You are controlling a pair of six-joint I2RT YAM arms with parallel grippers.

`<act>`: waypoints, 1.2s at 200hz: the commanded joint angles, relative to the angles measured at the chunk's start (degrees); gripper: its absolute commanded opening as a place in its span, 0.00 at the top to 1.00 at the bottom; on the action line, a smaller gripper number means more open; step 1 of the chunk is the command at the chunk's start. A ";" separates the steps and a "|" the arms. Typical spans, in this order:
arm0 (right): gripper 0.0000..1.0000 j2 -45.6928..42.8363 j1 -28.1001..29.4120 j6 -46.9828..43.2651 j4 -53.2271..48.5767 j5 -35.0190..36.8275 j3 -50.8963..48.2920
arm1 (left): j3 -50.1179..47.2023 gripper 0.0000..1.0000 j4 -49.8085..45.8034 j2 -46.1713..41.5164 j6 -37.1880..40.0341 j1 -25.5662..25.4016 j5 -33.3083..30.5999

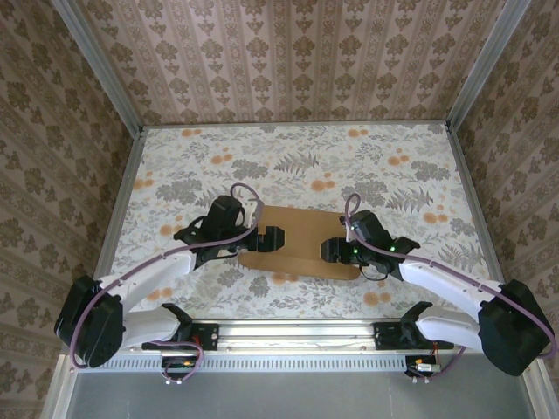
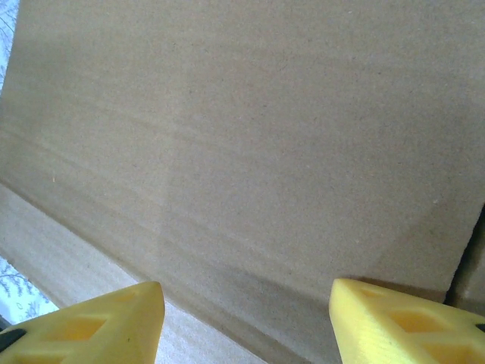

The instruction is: Fold the paper box

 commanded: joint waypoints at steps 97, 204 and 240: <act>0.34 -1.27 0.58 -1.12 -5.51 3.10 1.20 | -2.77 0.00 1.02 6.89 -0.99 -0.89 -3.98; 0.00 -17.96 0.23 5.03 -3.27 10.42 -0.01 | -9.25 0.00 8.48 -8.74 -3.55 2.88 -5.98; 0.00 -20.67 0.28 2.13 -8.50 11.53 0.06 | -10.48 0.00 6.98 -10.82 -1.37 3.04 -6.26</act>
